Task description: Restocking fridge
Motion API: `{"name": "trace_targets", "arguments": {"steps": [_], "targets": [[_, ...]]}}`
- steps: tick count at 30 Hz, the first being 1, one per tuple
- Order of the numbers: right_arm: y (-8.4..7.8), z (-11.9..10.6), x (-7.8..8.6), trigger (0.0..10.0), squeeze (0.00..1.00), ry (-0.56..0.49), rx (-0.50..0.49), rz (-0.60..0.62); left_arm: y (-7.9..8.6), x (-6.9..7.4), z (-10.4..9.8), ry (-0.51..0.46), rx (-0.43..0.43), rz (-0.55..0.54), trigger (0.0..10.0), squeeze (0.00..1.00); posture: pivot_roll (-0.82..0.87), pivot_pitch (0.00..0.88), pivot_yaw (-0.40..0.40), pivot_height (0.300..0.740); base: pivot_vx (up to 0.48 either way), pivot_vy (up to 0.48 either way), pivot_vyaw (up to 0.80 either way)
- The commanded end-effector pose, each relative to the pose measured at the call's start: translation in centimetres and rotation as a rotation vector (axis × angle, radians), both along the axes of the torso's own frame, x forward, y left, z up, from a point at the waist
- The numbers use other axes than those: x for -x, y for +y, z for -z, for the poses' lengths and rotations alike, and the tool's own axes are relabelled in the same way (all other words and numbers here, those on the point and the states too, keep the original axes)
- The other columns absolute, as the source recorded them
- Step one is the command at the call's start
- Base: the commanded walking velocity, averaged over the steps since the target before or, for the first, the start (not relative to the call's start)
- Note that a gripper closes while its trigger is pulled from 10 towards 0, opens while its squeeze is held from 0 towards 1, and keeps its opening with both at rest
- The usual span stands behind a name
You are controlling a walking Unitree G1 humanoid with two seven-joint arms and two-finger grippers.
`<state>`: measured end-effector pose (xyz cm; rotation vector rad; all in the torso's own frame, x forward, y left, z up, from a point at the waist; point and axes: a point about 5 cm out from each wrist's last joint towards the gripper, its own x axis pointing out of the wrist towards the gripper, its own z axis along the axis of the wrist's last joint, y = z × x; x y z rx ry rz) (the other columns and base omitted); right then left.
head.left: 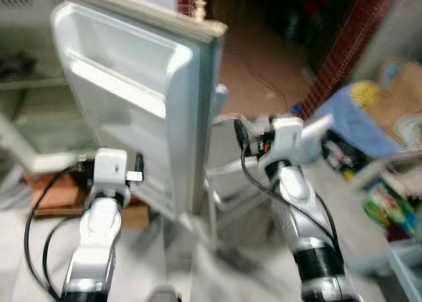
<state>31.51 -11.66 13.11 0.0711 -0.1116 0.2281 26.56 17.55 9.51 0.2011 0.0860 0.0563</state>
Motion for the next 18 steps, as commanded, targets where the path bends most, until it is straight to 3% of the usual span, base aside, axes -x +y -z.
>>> {"name": "trace_targets", "arguments": {"steps": [1, 6, 12, 18], "targets": [[-0.8, 0.1, -0.3, 10.0, 0.0, 0.006, 0.004, 0.027, -0.3, 0.2, 0.9, 0.061, 0.012, -0.008, 10.0, 0.0, 0.11, 0.029, -0.051, 0.74, 0.0, 0.0, 0.8], [0.1, -0.3, -0.7, 10.0, 0.0, -0.007, -0.008, 0.005, -0.2, 0.2, 1.0, 0.071, 0.028, -0.014, 10.0, 0.0, 0.11, 0.033, -0.053, 0.74, 0.0, 0.0, 0.8], [0.6, -0.6, -1.0, 10.0, 0.0, -0.02, -0.008, -0.023, -1.5, 1.2, 2.5, 0.221, 0.081, 0.082, 10.0, 0.0, 0.12, 0.035, -0.054, 0.74, 0.0, 0.0, 0.8], [0.7, -1.2, -1.8, 10.0, 0.0, -0.037, -0.007, -0.024, -1.7, 1.2, 2.8, 0.26, 0.065, 0.111, 10.0, 0.0, 0.12, 0.033, -0.052, 0.74, 0.0, 0.0, 0.76]]}}
